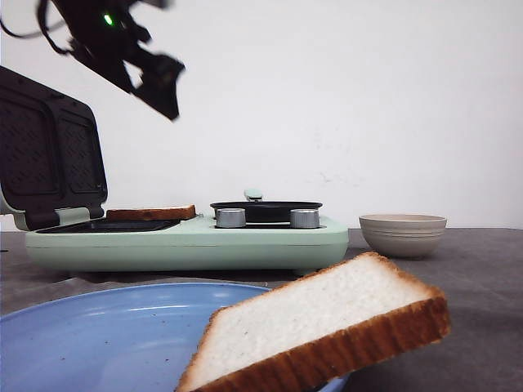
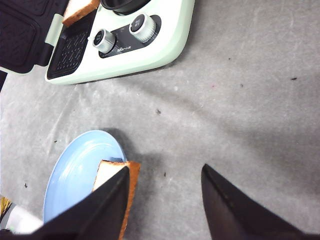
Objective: Make breakfast with bread and shrimp
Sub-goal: 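Open the left gripper and lift it away from the press, then grasp the remaining bread slice on the blue plate with the right gripper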
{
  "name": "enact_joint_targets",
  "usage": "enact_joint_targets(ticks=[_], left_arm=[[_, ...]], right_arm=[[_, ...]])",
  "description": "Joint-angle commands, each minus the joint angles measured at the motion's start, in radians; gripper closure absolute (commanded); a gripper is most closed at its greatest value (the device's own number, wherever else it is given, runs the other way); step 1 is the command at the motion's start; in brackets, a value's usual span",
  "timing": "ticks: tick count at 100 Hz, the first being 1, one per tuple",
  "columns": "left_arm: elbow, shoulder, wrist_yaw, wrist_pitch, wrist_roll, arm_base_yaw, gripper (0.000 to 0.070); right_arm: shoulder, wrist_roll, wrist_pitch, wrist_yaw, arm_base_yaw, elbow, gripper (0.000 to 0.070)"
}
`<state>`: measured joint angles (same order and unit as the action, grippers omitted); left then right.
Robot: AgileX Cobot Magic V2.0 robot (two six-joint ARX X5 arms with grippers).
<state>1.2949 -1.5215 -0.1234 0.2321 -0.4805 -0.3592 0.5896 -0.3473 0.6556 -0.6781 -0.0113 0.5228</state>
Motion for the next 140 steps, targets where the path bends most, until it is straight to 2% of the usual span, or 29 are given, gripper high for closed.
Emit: enact_joint_targets(ticks=[1, 13, 24, 37, 50, 69, 91, 115, 121, 131, 140], left_arm=[[0.023, 0.028, 0.005, 0.037, 0.145, 0.012, 0.0], [0.023, 0.097, 0.042, 0.124, 0.263, 0.049, 0.0], [0.023, 0.163, 0.146, 0.2, 0.347, 0.1, 0.0], [0.016, 0.22, 0.307, 0.256, 0.363, 0.158, 0.0], [-0.021, 0.276, 0.365, 0.292, 0.374, 0.2, 0.0], [-0.195, 0.411, 0.405, 0.253, 0.402, 0.246, 0.0], [-0.452, 0.645, 0.416, 0.135, 0.491, 0.267, 0.0], [-0.558, 0.847, 0.412, 0.189, 0.497, 0.267, 0.0], [-0.565, 0.884, 0.409, 0.21, 0.496, 0.267, 0.0], [-0.565, 0.931, 0.408, 0.248, 0.492, 0.267, 0.0], [-0.565, 0.96, 0.407, 0.262, 0.492, 0.267, 0.0]], right_arm=[[0.003, 0.01, -0.002, -0.003, 0.003, 0.016, 0.0421], [0.003, 0.007, 0.008, -0.005, 0.003, 0.016, 0.0421], [0.003, 0.007, 0.023, -0.011, 0.003, 0.016, 0.0421], [0.003, 0.008, 0.042, -0.011, 0.003, 0.016, 0.0421], [0.003, 0.008, 0.064, -0.013, 0.003, 0.016, 0.042], [0.004, 0.007, 0.089, -0.024, 0.026, 0.016, 0.0421], [0.011, -0.014, 0.094, -0.028, 0.068, 0.015, 0.0421], [0.097, -0.028, 0.098, -0.031, 0.146, 0.014, 0.0417], [0.131, -0.03, 0.085, -0.031, 0.176, 0.013, 0.04], [0.197, -0.045, 0.048, -0.055, 0.222, 0.013, 0.0324], [0.261, -0.048, 0.014, -0.083, 0.264, 0.013, 0.0308]])
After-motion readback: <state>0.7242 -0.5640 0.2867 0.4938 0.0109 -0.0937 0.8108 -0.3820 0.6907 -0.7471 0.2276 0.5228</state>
